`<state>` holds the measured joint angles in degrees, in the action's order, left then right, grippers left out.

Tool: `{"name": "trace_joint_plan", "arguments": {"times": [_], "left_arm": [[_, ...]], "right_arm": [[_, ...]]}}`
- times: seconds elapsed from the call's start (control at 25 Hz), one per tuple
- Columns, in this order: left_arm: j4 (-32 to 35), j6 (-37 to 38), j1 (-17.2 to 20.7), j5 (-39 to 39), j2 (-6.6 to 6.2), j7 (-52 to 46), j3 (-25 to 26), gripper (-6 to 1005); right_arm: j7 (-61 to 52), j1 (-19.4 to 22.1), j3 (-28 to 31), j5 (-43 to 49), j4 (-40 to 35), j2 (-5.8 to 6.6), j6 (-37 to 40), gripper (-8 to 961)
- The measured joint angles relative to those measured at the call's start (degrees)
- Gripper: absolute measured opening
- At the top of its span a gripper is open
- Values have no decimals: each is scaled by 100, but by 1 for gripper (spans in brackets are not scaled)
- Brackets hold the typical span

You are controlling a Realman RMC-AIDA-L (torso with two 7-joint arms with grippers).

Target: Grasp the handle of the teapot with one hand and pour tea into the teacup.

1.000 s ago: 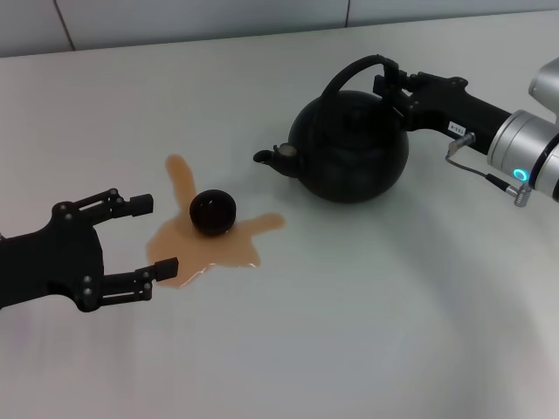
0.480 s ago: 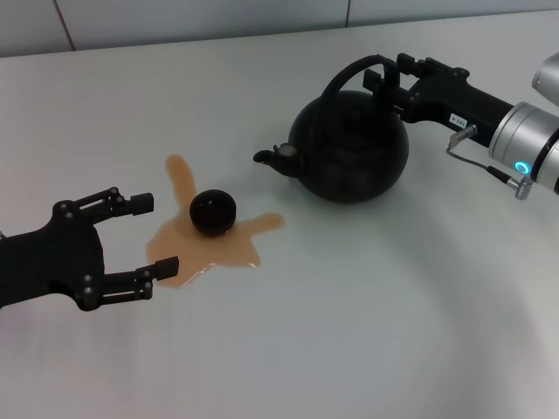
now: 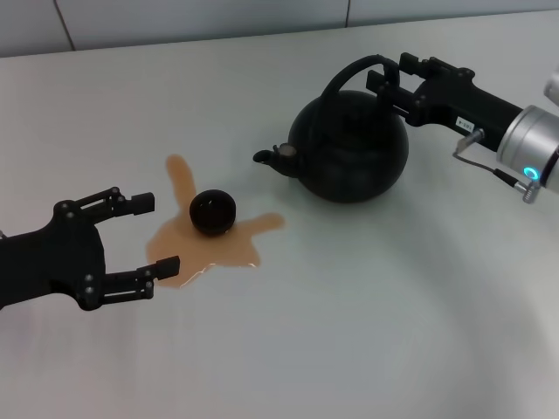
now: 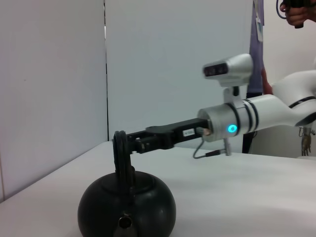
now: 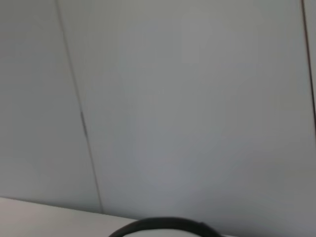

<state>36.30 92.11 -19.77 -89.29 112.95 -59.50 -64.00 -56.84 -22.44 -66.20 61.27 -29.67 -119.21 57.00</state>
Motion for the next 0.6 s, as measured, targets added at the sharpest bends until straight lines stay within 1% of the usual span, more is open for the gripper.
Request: {"name": "trace_joint_plan", "arguments": {"times": [0.04,0.12,0.48,0.52,0.56,0.6], "left_arm": [[0,0,0,0,0,0,1,844],[0,0,0,0,0,0,1,844],[0,0,-18,0,0,-51,2,844],[0,0,-18,0,6,-52,3,844],[-1,1,-15,0,11,-53,3,844],[0,5,-8,0,19,-53,2,844]], "right_arm": [[0,0,0,0,0,0,0,646],[131,196,19,27,-100,-12,292,647],[163,503,83,5,-255,-17,730,651],[284,576,119,-4,-321,-23,907,651],[284,576,119,-4,-321,-23,907,651],[524,621,137,14,-349,-14,1264,651]]}}
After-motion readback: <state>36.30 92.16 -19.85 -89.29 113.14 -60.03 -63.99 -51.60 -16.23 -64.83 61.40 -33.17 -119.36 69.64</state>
